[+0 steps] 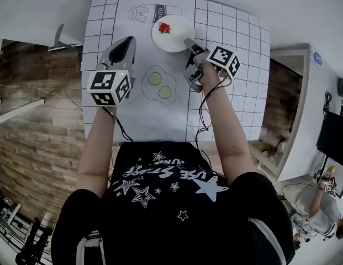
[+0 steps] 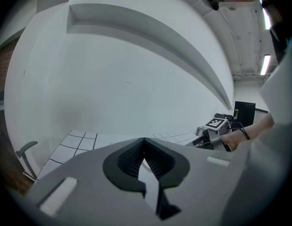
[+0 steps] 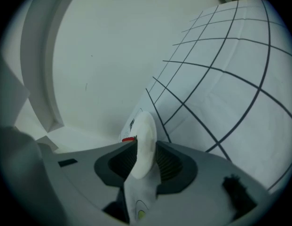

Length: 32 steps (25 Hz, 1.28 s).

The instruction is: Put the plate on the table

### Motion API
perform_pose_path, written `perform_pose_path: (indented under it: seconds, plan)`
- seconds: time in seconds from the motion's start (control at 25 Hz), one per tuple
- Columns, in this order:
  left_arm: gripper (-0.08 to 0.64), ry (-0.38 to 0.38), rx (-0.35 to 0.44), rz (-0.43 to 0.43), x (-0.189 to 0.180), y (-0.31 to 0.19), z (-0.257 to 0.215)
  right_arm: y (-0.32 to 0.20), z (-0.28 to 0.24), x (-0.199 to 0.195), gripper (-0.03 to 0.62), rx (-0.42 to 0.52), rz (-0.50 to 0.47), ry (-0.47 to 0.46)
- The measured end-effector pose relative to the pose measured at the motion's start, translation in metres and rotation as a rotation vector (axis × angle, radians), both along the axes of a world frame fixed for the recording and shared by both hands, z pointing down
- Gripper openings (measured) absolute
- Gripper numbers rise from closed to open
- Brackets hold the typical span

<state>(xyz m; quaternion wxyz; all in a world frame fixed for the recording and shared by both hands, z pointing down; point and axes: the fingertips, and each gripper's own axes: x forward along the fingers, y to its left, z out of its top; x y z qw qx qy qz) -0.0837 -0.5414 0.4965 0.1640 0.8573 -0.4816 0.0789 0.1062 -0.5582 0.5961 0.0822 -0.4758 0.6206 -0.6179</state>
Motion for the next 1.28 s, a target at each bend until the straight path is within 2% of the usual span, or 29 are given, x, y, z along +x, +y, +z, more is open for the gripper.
perform_pose_path:
  seconds: [0.28,0.4,0.68,0.84,0.88,0.96,1.28]
  plan:
    - [0.009,-0.012,0.007,-0.003,0.001,0.003,-0.005,0.003,0.003,0.002,0.146,0.003,-0.068,0.112]
    - [0.009,-0.015,0.013,-0.008,0.001,0.006,-0.008,0.004,0.0,0.01,0.147,0.015,-0.064,0.145]
    - [0.009,-0.008,0.031,-0.014,0.01,0.017,-0.022,0.015,-0.027,0.015,0.147,0.091,-0.08,0.122]
    - [0.009,-0.006,0.056,-0.01,0.021,0.027,-0.035,0.023,-0.054,0.01,0.144,0.174,-0.127,0.102]
    - [0.009,-0.006,0.066,-0.01,0.024,0.029,-0.039,0.025,-0.062,0.008,0.134,0.196,-0.144,0.101]
    - [0.009,-0.007,0.085,-0.012,0.029,0.035,-0.048,0.032,-0.076,0.006,0.044,0.232,-0.174,0.098]
    - [0.009,-0.037,0.152,-0.002,0.057,0.077,-0.08,0.069,-0.129,0.01,0.018,0.354,-0.245,0.06]
